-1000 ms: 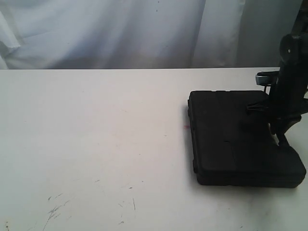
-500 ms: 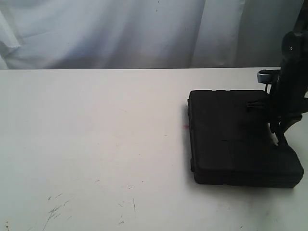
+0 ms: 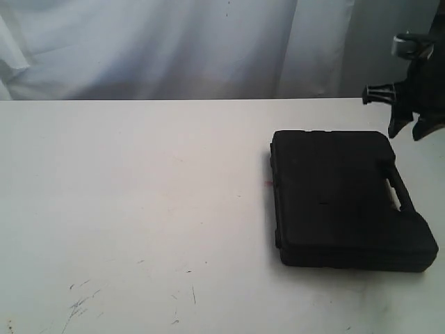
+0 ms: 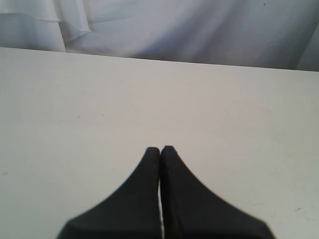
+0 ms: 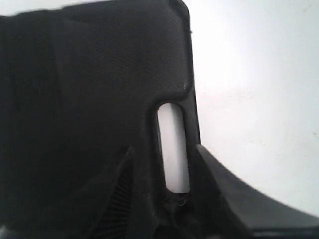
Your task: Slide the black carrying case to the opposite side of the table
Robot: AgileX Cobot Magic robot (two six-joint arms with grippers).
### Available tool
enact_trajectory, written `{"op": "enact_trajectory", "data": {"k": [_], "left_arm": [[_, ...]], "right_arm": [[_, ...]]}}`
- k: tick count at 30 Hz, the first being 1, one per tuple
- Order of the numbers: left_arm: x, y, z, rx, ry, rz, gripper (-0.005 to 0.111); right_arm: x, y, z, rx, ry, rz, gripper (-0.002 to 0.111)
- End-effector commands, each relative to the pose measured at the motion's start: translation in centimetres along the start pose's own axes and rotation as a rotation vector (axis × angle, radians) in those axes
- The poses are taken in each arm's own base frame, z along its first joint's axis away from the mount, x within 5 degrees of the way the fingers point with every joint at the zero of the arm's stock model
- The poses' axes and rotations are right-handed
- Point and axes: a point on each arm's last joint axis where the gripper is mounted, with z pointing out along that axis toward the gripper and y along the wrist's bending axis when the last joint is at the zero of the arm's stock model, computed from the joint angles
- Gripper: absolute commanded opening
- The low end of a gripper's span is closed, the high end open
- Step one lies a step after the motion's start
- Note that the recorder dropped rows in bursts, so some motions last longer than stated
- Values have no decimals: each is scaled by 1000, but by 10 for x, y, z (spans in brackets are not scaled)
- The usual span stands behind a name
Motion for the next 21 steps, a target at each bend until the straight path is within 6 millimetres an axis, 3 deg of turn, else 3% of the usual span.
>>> {"op": "enact_trajectory", "data": {"k": [1, 6, 11, 17, 21], "left_arm": [[0, 0, 0, -2, -10, -2, 0], [0, 0, 0, -2, -10, -2, 0], [0, 0, 0, -2, -10, -2, 0], [0, 0, 0, -2, -10, -2, 0], [0, 0, 0, -2, -10, -2, 0]], "right_arm": [[9, 8, -67, -57, -157, -25, 25], [33, 16, -136, -126, -335, -71, 0], [73, 26, -186, -252, -506, -97, 0], [133, 23, -223, -378, -713, -138, 0], [170, 14, -227, -427, -809, -153, 0]]}}
